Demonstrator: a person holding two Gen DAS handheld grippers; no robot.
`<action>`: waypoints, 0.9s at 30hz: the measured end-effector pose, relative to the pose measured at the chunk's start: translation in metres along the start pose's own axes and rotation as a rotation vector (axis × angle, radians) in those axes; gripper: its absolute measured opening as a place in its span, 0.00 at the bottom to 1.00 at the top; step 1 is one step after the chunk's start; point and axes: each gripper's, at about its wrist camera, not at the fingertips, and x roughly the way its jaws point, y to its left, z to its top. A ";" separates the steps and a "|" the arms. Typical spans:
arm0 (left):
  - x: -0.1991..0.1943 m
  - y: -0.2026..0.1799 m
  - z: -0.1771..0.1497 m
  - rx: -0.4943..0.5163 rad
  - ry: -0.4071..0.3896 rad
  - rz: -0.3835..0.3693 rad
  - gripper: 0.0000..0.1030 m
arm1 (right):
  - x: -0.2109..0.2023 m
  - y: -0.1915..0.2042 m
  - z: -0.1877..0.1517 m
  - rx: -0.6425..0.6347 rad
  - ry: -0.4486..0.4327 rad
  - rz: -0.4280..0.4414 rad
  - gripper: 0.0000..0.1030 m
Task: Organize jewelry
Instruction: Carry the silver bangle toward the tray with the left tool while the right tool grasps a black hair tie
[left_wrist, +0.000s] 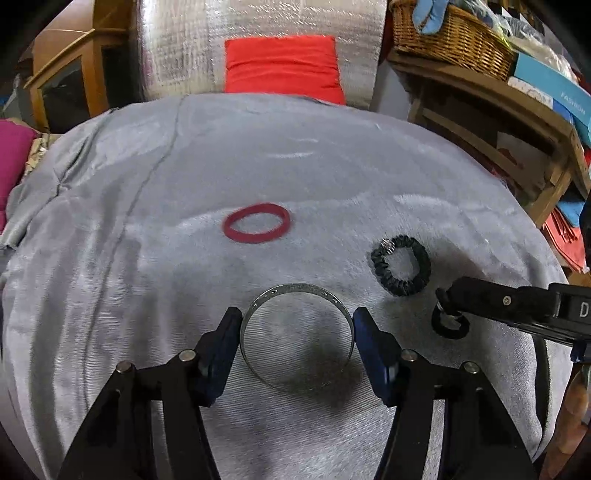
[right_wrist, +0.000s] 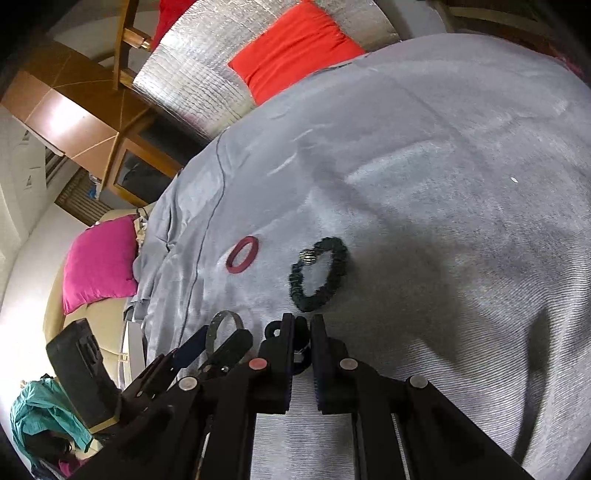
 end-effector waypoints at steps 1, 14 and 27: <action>-0.005 0.000 -0.001 -0.003 -0.007 0.005 0.61 | 0.001 0.003 -0.001 -0.004 -0.002 0.006 0.09; -0.058 0.052 -0.012 -0.094 -0.080 0.075 0.61 | 0.020 0.055 -0.022 -0.066 -0.011 0.061 0.09; -0.112 0.115 -0.034 -0.192 -0.153 0.172 0.61 | 0.040 0.111 -0.043 -0.150 -0.014 0.120 0.09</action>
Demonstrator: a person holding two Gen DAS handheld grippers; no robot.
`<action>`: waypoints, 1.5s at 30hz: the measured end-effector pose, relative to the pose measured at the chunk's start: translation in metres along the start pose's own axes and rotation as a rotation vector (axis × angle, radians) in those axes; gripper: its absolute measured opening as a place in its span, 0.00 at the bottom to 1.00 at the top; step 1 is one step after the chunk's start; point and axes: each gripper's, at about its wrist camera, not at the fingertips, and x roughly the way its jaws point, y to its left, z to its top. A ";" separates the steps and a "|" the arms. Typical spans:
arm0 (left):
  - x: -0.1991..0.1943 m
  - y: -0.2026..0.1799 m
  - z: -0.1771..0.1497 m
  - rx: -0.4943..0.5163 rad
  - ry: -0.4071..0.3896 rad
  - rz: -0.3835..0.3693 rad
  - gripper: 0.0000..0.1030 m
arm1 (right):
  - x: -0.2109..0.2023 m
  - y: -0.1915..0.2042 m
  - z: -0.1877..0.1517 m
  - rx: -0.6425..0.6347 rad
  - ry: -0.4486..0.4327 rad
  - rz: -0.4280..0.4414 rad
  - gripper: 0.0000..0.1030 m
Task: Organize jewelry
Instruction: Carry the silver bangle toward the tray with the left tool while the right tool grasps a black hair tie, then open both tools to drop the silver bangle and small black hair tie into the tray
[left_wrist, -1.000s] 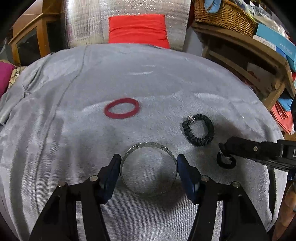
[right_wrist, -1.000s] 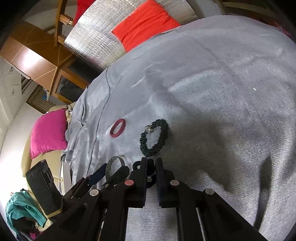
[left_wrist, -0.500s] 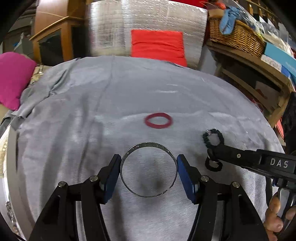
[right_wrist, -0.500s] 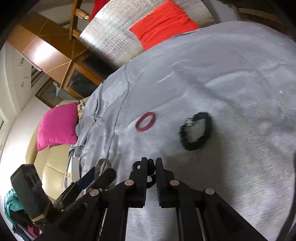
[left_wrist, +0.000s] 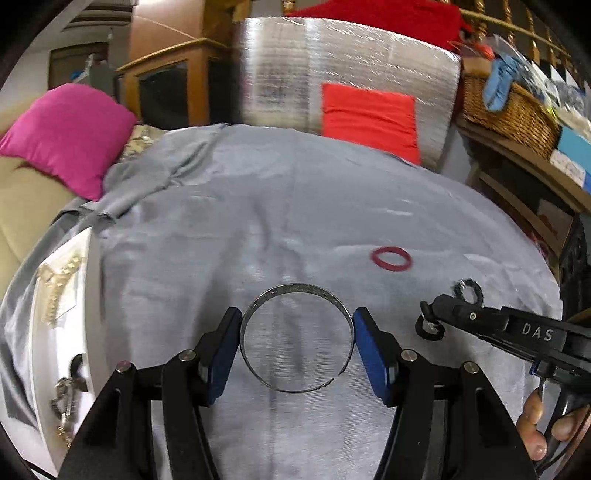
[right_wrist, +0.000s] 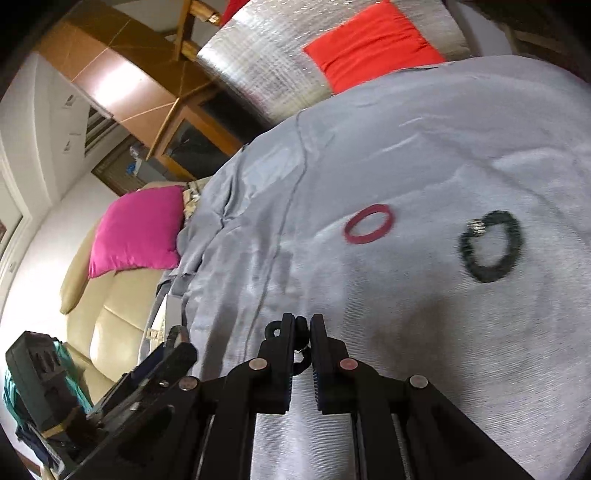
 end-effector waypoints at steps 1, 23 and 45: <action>-0.003 0.007 0.000 -0.008 -0.008 0.011 0.61 | 0.003 0.006 -0.001 -0.008 0.002 0.005 0.09; -0.062 0.180 -0.063 -0.211 0.032 0.315 0.61 | 0.121 0.217 -0.045 -0.303 0.201 0.185 0.09; -0.016 0.212 -0.097 -0.403 0.292 0.307 0.61 | 0.282 0.314 -0.104 -0.543 0.591 0.131 0.09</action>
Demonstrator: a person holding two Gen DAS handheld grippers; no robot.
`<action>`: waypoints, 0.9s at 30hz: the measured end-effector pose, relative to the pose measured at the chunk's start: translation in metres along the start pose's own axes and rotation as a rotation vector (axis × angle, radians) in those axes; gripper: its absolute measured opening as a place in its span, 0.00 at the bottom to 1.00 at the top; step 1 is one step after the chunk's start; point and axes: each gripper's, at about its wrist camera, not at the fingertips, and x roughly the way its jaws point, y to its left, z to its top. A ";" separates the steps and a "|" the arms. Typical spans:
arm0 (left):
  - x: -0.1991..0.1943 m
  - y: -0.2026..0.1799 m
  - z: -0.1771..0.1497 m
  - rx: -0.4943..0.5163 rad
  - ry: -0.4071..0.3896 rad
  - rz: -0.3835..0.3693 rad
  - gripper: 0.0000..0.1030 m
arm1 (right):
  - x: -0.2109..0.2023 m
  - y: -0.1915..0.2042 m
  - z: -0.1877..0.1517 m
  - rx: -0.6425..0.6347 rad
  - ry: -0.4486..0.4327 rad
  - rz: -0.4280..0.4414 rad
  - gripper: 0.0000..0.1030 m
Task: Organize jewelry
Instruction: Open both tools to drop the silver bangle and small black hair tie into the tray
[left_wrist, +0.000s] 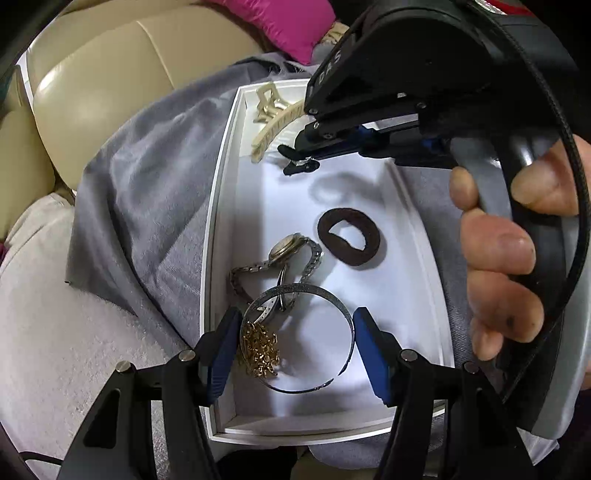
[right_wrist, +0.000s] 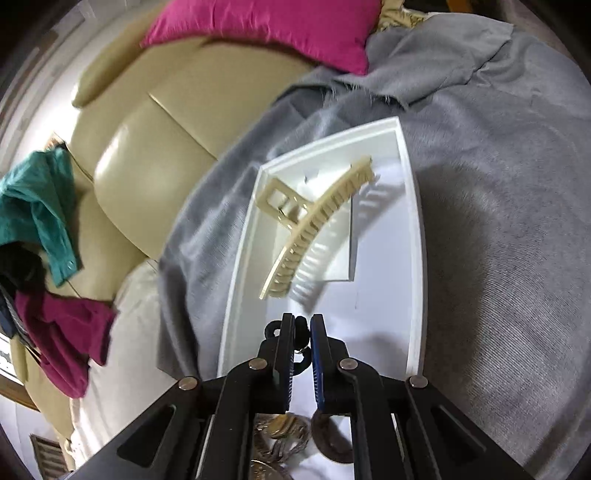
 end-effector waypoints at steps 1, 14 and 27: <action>0.002 0.000 0.000 -0.002 0.008 0.000 0.61 | 0.003 0.000 0.000 -0.006 0.013 -0.005 0.09; -0.001 -0.001 0.001 0.012 -0.006 0.016 0.62 | -0.009 0.000 0.004 0.037 -0.018 0.087 0.33; -0.038 -0.019 0.004 0.100 -0.233 0.086 0.63 | -0.085 -0.032 -0.023 0.089 -0.172 0.102 0.47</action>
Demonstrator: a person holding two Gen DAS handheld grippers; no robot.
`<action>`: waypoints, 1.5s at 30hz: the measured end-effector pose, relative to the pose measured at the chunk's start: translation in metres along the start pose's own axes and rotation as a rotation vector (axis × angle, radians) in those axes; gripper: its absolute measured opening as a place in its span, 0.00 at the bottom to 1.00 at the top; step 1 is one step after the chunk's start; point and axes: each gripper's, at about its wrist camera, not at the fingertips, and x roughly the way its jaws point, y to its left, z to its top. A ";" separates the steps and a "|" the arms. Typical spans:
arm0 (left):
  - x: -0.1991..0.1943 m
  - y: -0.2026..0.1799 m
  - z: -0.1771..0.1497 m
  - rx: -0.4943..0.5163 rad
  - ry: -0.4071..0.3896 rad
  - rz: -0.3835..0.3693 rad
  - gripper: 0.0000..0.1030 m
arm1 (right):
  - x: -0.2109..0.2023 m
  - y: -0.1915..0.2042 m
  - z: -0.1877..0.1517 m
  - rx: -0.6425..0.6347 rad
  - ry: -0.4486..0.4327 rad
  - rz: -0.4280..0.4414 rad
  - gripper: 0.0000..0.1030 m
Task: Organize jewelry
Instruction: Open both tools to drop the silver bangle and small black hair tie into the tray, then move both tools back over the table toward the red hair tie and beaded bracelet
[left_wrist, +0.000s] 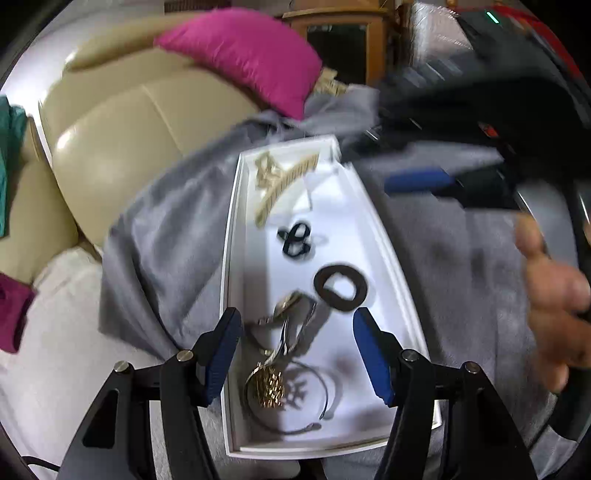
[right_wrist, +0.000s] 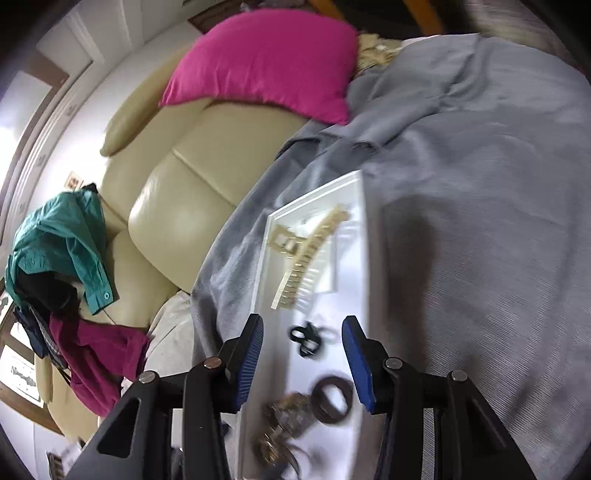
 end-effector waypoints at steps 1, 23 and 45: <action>-0.004 -0.003 0.001 0.013 -0.023 0.005 0.64 | -0.006 -0.005 -0.003 0.007 -0.008 -0.001 0.47; -0.038 -0.149 -0.007 0.287 -0.154 -0.080 0.68 | -0.213 -0.150 -0.121 0.177 -0.224 -0.362 0.48; -0.035 -0.224 -0.016 0.352 -0.113 -0.127 0.69 | -0.281 -0.215 -0.174 0.318 -0.360 -0.435 0.56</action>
